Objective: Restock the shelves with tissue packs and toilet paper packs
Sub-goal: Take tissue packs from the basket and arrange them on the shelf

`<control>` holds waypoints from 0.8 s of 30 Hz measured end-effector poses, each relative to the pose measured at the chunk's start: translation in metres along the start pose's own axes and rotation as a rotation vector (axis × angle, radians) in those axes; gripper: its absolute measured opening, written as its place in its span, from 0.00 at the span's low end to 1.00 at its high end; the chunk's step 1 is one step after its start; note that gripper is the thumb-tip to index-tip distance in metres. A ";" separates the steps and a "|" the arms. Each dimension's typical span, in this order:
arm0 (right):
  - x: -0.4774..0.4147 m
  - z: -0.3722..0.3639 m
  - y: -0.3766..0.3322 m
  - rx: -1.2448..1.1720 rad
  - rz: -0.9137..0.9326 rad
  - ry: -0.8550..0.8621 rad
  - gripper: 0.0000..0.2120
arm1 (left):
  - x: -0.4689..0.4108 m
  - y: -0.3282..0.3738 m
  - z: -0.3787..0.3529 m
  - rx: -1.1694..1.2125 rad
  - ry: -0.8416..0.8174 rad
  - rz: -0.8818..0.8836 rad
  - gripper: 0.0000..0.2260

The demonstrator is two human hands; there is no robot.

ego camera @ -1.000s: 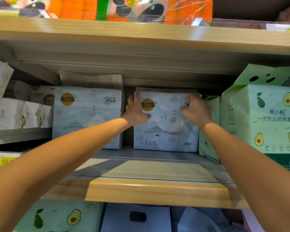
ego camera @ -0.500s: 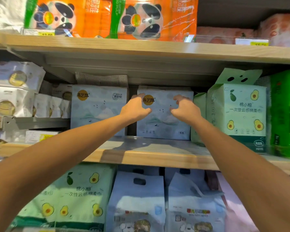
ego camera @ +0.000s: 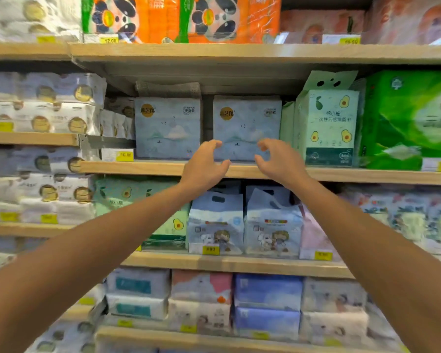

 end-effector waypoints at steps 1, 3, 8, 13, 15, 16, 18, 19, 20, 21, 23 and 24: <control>0.016 0.004 -0.005 -0.017 -0.009 -0.004 0.20 | 0.016 0.004 0.003 0.027 -0.012 0.006 0.24; 0.049 0.011 -0.013 -0.053 -0.038 -0.011 0.20 | 0.048 0.011 0.007 0.076 -0.046 0.008 0.24; 0.136 0.018 -0.028 -0.079 -0.096 -0.051 0.19 | 0.135 0.018 0.009 0.156 -0.160 0.043 0.26; 0.239 0.000 -0.037 -0.064 -0.207 -0.211 0.20 | 0.236 0.012 -0.009 0.128 -0.350 0.082 0.26; 0.288 -0.010 -0.037 -0.060 -0.255 -0.300 0.21 | 0.279 0.010 -0.024 0.122 -0.433 0.112 0.26; 0.312 -0.015 -0.037 -0.056 -0.273 -0.342 0.21 | 0.302 0.008 -0.033 0.130 -0.475 0.127 0.25; 0.356 -0.024 -0.034 -0.048 -0.318 -0.416 0.21 | 0.345 0.005 -0.054 0.145 -0.563 0.163 0.23; 0.377 -0.028 -0.031 -0.044 -0.338 -0.447 0.20 | 0.365 0.003 -0.064 0.140 -0.605 0.183 0.24; 0.398 -0.032 -0.028 -0.039 -0.360 -0.476 0.20 | 0.385 -0.001 -0.076 0.124 -0.652 0.198 0.26; 0.418 -0.035 -0.024 -0.035 -0.379 -0.506 0.21 | 0.404 -0.003 -0.087 0.102 -0.707 0.203 0.27; 0.456 -0.044 -0.014 -0.027 -0.408 -0.579 0.21 | 0.441 -0.008 -0.109 0.064 -0.817 0.212 0.29; 0.474 -0.049 -0.008 -0.020 -0.424 -0.621 0.21 | 0.457 -0.010 -0.120 0.049 -0.863 0.214 0.29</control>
Point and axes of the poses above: each hand's wrist, its own x-axis away from the middle knuckle, its own z-axis out of the back of the hand, y = z × x, the point moved 7 cm from there along -x, towards the middle knuckle, and after that the axes turned 2 degrees about -x, right-handed, at the moved point
